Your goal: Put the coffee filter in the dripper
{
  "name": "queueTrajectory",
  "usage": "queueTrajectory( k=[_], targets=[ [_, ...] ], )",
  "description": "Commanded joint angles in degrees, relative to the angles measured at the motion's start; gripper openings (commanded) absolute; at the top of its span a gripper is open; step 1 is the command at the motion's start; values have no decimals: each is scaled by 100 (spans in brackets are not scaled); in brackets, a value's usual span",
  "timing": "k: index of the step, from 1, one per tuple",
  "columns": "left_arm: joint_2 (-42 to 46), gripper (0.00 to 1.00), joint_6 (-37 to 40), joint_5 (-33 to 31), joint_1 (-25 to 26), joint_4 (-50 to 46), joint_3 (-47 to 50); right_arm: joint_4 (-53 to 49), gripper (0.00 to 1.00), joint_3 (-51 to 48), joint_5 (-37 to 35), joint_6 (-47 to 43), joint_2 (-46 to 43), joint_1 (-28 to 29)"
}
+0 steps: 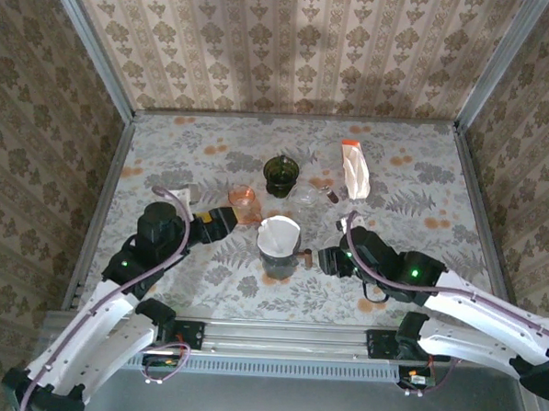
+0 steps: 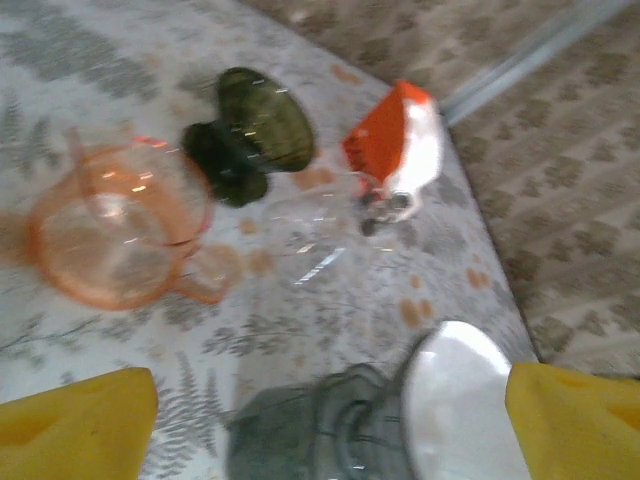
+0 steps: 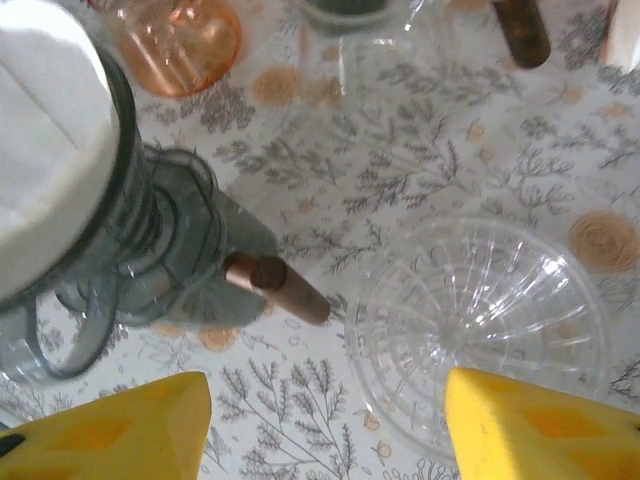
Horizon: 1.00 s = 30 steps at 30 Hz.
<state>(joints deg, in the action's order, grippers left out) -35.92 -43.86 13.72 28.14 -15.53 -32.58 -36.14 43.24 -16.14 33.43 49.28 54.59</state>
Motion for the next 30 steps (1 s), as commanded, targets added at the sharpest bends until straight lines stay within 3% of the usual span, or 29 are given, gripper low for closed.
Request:
queueTrajectory(
  k=[1,4,7,11,18,21,25,30],
  targets=[
    [-131,88,-232,385,-410,222,382,511,64,-348,409,73,-202,8],
    [-639,87,-192,414,-477,482,463,512,64,-486,471,102,-214,25],
    [-1184,80,-252,316,-479,991,447,664,64,-535,463,111,-234,26],
    [-2025,81,-28,96,-477,1342,64,730,64,-545,451,110,-241,34],
    [-3653,85,1001,-807,-487,746,-1496,731,66,-641,441,120,-322,34],
    [-4646,82,1494,-693,-496,443,-2458,676,66,-643,421,111,-388,34],
    [-6217,76,2331,-665,-494,-690,-4105,565,66,-600,370,76,-531,34],
    [-7261,77,3073,-468,-375,-1659,-5383,189,66,-621,242,109,-883,34]
  ],
)
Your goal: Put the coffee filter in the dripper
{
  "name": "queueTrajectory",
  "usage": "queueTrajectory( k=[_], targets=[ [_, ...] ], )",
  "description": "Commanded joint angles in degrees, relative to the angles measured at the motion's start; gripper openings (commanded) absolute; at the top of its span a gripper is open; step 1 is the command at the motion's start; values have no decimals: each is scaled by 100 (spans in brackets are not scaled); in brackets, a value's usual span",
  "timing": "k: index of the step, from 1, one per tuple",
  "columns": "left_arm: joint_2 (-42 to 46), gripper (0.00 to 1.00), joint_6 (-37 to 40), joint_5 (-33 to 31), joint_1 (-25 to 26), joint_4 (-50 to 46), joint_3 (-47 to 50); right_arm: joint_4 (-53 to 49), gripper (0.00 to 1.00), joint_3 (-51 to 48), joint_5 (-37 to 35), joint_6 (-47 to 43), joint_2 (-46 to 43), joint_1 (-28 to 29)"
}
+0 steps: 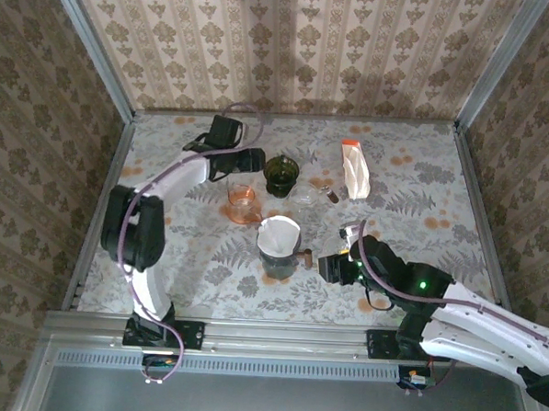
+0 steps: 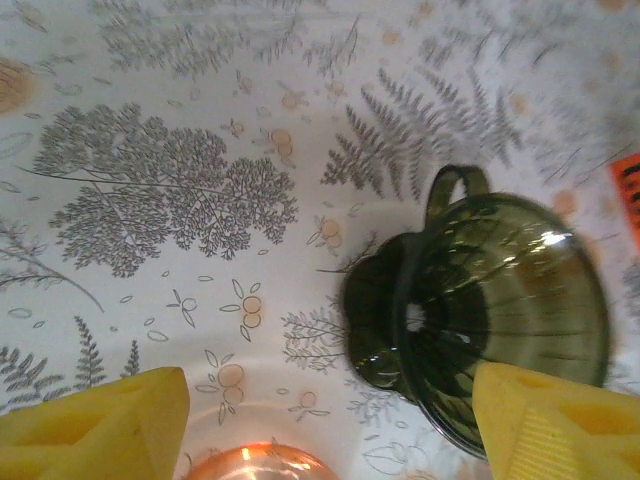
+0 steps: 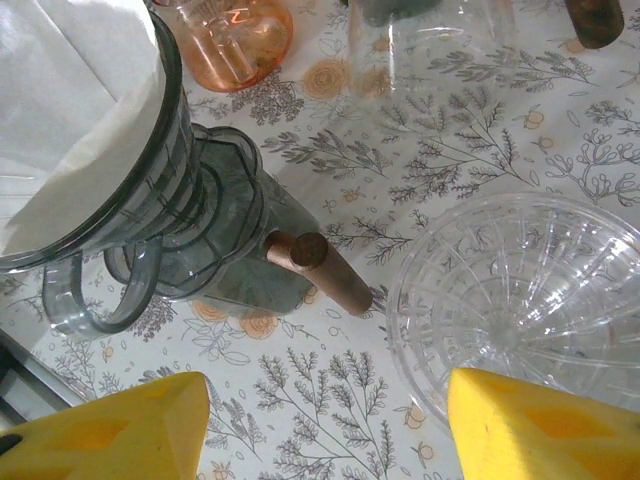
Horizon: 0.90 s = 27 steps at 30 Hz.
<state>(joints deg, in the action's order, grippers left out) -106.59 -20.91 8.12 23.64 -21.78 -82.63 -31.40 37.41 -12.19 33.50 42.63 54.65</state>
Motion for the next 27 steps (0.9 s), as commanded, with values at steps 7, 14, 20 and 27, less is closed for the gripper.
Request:
queueTrajectory(
  k=[7,14,20,27],
  targets=[
    [-562,76,1237,-249,481,-1571,-712,-385,67,-141,-286,162,-478,28],
    [-454,66,1304,-364,615,-1696,-411,-333,67,-131,-294,97,-475,28],
    [-184,65,1232,-685,607,-1732,97,-270,67,-153,-281,52,-519,28],
    [385,64,1001,-838,581,-1616,937,-211,67,-221,-260,45,-598,30]
  ],
)
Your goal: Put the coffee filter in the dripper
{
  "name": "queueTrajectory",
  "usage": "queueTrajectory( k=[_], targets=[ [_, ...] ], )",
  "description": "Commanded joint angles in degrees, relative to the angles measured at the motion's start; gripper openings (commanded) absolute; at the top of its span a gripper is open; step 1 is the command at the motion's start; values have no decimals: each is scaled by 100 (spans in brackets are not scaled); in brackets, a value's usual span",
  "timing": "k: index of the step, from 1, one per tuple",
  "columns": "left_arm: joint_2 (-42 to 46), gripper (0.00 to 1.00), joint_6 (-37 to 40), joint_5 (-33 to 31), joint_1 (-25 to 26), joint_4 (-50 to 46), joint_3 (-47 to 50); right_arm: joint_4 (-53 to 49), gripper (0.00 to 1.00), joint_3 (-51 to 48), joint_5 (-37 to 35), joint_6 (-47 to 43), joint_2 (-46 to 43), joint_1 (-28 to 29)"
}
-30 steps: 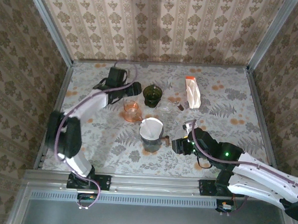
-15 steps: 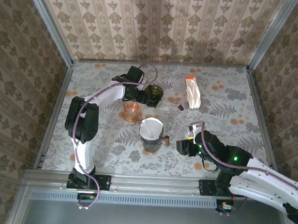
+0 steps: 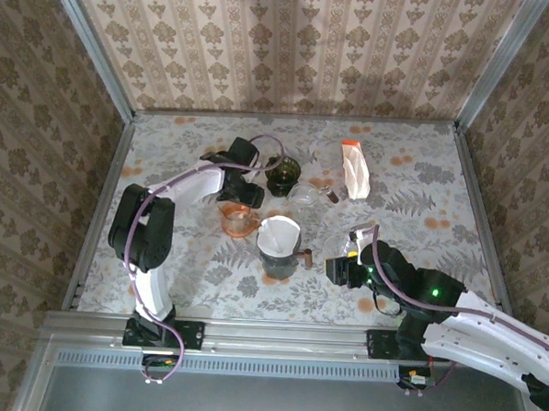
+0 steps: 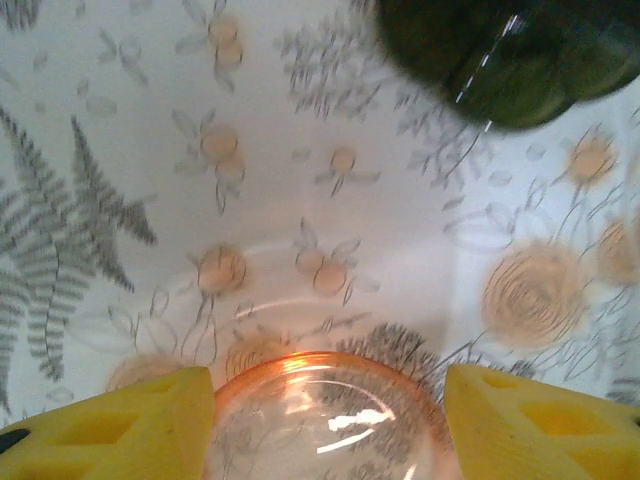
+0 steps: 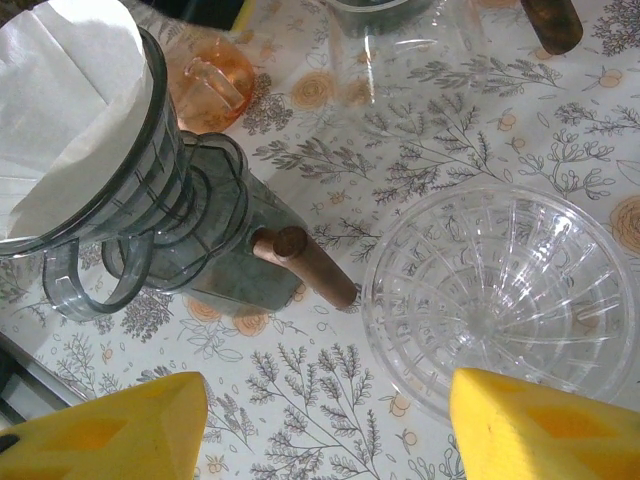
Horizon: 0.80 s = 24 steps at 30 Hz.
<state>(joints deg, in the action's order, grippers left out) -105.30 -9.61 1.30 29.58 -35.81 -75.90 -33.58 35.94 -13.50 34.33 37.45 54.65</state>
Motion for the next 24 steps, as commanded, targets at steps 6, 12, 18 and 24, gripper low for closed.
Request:
queueTrajectory(
  k=[6,12,18,24],
  targets=[
    [988,62,-583,-46,3,28,1281,224,67,-298,-2,-31,-89,28],
    [1943,62,-1215,38,34,388,2503,894,67,-750,469,-136,-71,53],
    [2678,66,-1779,229,-17,748,3081,1741,68,-1382,614,-57,-22,342],
    [3925,86,-2392,524,-119,1138,3209,2826,70,-1842,253,-95,505,964]
  ],
)
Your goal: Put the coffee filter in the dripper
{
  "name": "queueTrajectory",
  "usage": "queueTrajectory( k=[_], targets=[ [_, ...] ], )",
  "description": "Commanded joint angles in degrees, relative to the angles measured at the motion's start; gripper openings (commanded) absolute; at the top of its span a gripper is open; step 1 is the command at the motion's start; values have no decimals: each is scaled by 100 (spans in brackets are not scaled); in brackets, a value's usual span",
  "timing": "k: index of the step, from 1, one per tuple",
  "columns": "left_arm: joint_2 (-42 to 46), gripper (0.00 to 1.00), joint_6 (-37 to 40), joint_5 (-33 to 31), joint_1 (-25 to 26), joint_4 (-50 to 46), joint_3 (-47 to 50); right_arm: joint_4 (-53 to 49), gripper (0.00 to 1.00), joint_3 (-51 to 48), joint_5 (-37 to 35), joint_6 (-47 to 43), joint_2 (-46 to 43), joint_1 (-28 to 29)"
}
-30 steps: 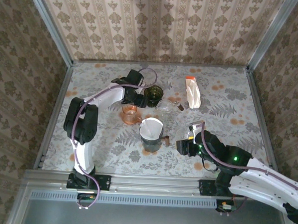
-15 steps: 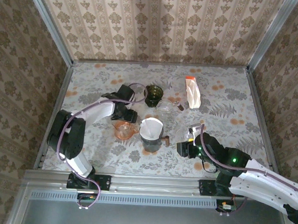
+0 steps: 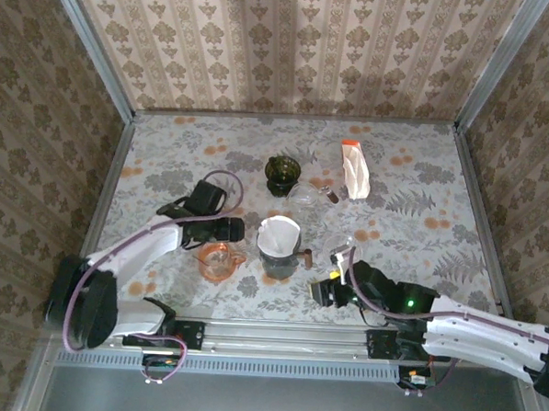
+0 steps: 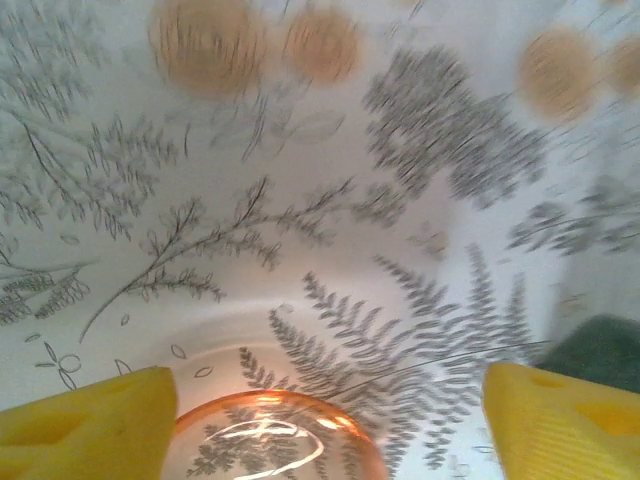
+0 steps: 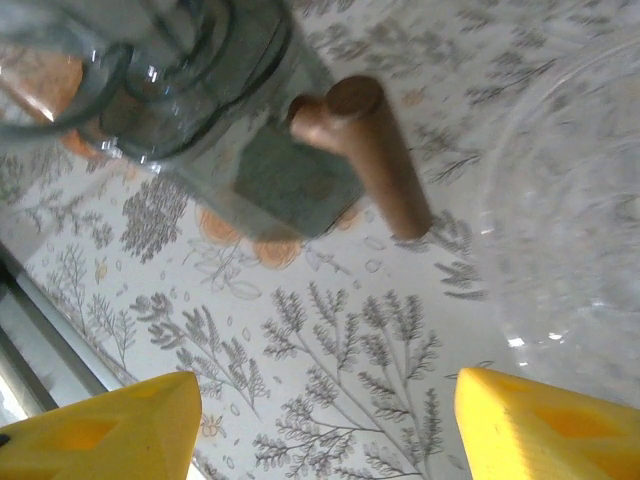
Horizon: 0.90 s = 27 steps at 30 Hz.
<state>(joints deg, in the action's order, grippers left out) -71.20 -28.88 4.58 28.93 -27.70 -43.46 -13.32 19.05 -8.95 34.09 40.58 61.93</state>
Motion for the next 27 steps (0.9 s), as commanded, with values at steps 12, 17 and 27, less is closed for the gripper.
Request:
queueTrajectory(
  k=[12,17,27],
  targets=[
    [2450,100,-895,15,-181,-77,33,3450,62,-488,-1040,-490,2268,1187],
    [2918,100,-943,-121,-243,-293,73,4327,57,-392,-1526,-693,3146,1383],
    [3252,100,-922,-122,-239,-591,-61,5226,49,-264,-2046,-741,4000,1327]
  ],
)
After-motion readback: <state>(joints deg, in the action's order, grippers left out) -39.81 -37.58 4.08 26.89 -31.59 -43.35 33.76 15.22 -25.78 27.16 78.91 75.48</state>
